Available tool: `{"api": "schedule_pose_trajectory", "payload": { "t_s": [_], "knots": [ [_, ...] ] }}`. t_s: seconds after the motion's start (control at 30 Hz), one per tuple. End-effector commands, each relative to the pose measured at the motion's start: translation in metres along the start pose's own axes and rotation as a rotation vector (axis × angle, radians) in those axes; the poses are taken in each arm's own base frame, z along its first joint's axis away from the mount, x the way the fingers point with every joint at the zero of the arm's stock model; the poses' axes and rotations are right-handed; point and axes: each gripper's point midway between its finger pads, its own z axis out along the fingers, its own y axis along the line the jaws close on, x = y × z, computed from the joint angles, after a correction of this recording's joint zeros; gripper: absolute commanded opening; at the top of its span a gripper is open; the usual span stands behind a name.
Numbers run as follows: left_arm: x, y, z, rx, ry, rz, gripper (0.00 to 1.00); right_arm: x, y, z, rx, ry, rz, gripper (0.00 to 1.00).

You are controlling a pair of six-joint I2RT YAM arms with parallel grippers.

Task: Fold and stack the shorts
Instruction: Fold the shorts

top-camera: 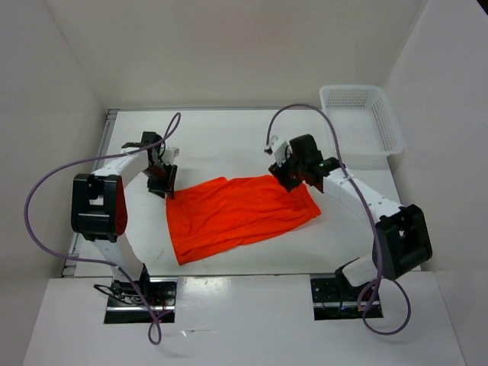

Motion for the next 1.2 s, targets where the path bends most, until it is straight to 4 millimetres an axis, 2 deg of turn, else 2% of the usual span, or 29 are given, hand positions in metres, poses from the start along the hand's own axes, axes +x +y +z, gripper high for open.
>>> {"api": "schedule_pose_trajectory", "payload": {
  "t_s": [0.0,0.03,0.07,0.13,0.17,0.23,0.27,0.37,0.4,0.47,0.5,0.57,0.6,0.67,0.7,0.77,0.8,0.83,0.9,0.93,1.0,1.03,1.07,1.13,1.17],
  "knots": [
    [-0.005,0.005,-0.02,0.008,-0.031,-0.022,0.46,-0.045,-0.033,-0.006,0.047,-0.166,0.278,0.57],
    [0.001,0.004,-0.018,0.01,-0.008,-0.026,0.48,-0.046,-0.05,-0.004,0.079,-0.188,0.318,0.59],
    [0.005,0.004,-0.017,0.01,0.001,-0.027,0.48,-0.038,-0.053,0.008,0.077,-0.162,0.347,0.59],
    [0.017,0.002,-0.009,0.025,0.039,-0.034,0.49,-0.031,-0.067,0.017,0.097,-0.155,0.38,0.62],
    [0.022,0.003,-0.004,0.027,0.06,-0.038,0.49,-0.019,-0.072,0.03,0.112,-0.118,0.397,0.64],
    [0.027,-0.003,0.001,0.065,0.082,-0.045,0.51,-0.007,-0.092,0.036,0.141,-0.1,0.435,0.69],
    [0.029,-0.005,0.005,0.08,0.094,-0.048,0.51,0.004,-0.093,0.045,0.137,-0.068,0.451,0.71],
    [0.035,-0.012,0.011,0.121,0.12,-0.057,0.52,0.017,-0.089,0.054,0.097,-0.03,0.406,0.76],
    [0.034,-0.014,0.01,0.135,0.119,-0.058,0.53,0.024,-0.081,0.059,0.066,-0.002,0.415,0.78],
    [0.038,-0.014,0.015,0.136,0.131,-0.061,0.53,0.021,-0.062,0.062,-0.051,-0.01,0.395,0.8],
    [0.039,-0.015,0.018,0.146,0.142,-0.064,0.53,0.028,-0.054,0.064,-0.084,0.019,0.406,0.8],
    [0.047,-0.014,0.025,0.149,0.174,-0.072,0.52,0.032,-0.049,0.065,-0.098,0.027,0.42,0.8],
    [0.046,-0.016,0.025,0.158,0.173,-0.073,0.5,0.044,-0.041,0.068,-0.114,0.061,0.431,0.77],
    [0.055,-0.017,0.032,0.17,0.211,-0.084,0.47,0.05,-0.032,0.067,-0.15,0.08,0.43,0.74],
    [0.055,-0.017,0.032,0.17,0.211,-0.084,0.4,0.055,-0.018,0.065,-0.204,0.097,0.445,0.7],
    [0.054,-0.018,0.036,0.18,0.22,-0.087,0.31,0.057,-0.007,0.064,-0.255,0.097,0.448,0.62],
    [0.051,-0.017,0.038,0.18,0.22,-0.087,0.26,0.059,0.0,0.064,-0.275,0.103,0.446,0.49],
    [0.051,-0.019,0.037,0.189,0.219,-0.088,0.18,0.055,0.001,0.062,-0.281,0.09,0.443,0.4],
    [0.052,-0.018,0.042,0.19,0.234,-0.092,0.12,0.057,0.009,0.062,-0.3,0.098,0.453,0.25],
    [0.048,-0.018,0.041,0.19,0.225,-0.09,0.08,0.056,0.01,0.062,-0.309,0.094,0.454,0.11],
    [0.044,-0.017,0.042,0.189,0.221,-0.089,0.06,0.049,0.004,0.065,-0.301,0.077,0.447,0.0],
    [0.037,-0.015,0.042,0.178,0.207,-0.084,0.05,0.034,-0.007,0.065,-0.282,0.035,0.43,0.0],
    [0.028,-0.014,0.041,0.175,0.181,-0.077,0.05,0.028,-0.016,0.065,-0.267,0.023,0.456,0.0],
    [0.01,-0.008,0.039,0.145,0.142,-0.064,0.05,0.006,-0.056,0.066,-0.196,-0.049,0.492,0.0],
    [-0.014,-0.006,0.034,0.14,0.09,-0.052,0.05,0.002,-0.069,0.066,-0.171,-0.057,0.519,0.0]
  ]
}}
